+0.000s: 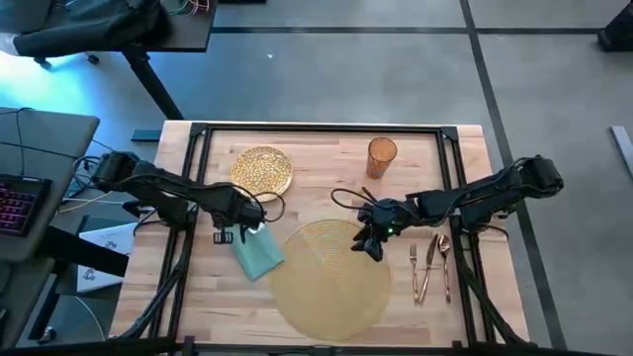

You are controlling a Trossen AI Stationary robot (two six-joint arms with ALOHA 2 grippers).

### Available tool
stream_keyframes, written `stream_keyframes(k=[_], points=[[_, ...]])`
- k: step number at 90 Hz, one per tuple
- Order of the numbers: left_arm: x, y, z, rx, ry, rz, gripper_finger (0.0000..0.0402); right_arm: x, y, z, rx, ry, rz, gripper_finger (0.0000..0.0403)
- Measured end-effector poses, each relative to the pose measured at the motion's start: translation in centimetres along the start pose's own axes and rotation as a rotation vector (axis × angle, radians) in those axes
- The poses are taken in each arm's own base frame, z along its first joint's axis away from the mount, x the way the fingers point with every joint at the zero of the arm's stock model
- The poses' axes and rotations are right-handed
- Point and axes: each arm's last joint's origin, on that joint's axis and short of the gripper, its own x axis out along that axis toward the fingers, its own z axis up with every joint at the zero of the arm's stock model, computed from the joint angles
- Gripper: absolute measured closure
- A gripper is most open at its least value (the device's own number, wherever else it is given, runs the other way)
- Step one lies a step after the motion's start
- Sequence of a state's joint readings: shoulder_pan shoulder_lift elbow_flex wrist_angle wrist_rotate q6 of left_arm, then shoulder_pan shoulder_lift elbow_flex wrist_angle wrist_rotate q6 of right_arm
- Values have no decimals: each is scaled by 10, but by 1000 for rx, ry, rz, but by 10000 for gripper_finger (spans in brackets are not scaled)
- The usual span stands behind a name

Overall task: Set table place
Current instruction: Fold the blue napkin

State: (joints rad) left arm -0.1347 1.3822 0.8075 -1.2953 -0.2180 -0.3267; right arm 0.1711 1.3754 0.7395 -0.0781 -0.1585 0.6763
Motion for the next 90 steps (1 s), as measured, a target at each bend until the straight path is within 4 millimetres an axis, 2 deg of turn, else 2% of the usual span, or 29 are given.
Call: stream_keyframes(k=[10, 21, 39, 45, 50, 59, 67, 81, 90], points=[[-6, 6, -10, -199, 8, -33, 295, 0, 0, 0, 0, 0, -1, 231], [-10, 4, -11, -445, -53, -213, 284, 0, 0, 0, -1, 2, -3, 231], [9, -17, 20, -783, -217, -572, 308, 0, 0, 0, 1, 2, -4, 231], [17, -24, 30, -880, -242, -629, 324, 0, 0, 0, 1, 2, -5, 231], [23, -30, 34, -923, -241, -607, 339, 0, 0, 0, 1, 3, -5, 231], [33, -40, 37, -891, -225, -531, 370, 0, 0, 0, 1, 4, -6, 231], [33, -51, 38, -759, -234, -518, 394, 0, 0, -1, 1, 5, -4, 231], [24, -68, 23, -413, -190, -428, 398, 0, 0, -1, -1, 8, -4, 231], [20, -73, 10, -330, -139, -335, 401, 0, -1, -1, -2, 6, -6, 231]])
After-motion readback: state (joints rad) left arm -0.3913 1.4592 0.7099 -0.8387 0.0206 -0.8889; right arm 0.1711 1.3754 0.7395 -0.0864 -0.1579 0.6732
